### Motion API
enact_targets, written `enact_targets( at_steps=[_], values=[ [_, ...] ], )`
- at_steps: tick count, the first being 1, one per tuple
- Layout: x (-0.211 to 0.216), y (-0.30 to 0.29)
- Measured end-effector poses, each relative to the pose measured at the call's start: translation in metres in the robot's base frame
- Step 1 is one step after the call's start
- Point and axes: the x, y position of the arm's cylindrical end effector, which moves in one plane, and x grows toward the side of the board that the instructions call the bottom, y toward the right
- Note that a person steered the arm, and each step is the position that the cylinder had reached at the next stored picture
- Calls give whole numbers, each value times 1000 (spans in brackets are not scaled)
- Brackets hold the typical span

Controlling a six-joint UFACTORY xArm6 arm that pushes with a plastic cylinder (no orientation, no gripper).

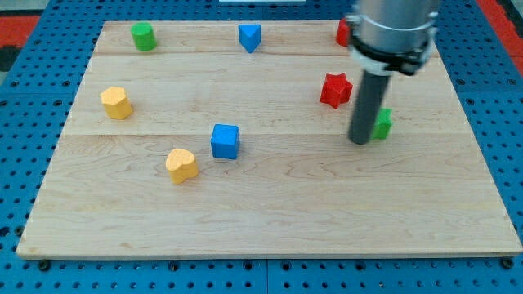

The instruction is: Push the red star parallel to the green star

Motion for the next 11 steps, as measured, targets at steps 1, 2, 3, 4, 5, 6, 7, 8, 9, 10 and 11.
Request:
enact_targets(
  at_steps=[1, 2, 3, 4, 5, 6, 7, 8, 9, 10, 11],
  values=[
    [-25, 15],
    [-26, -54],
    [-62, -106],
    [-103, -109],
    [-123, -104],
    [-88, -106],
    [-90, -110],
    [-96, -107],
    [-133, -88],
    [-174, -54],
    [-136, -5]
  ],
)
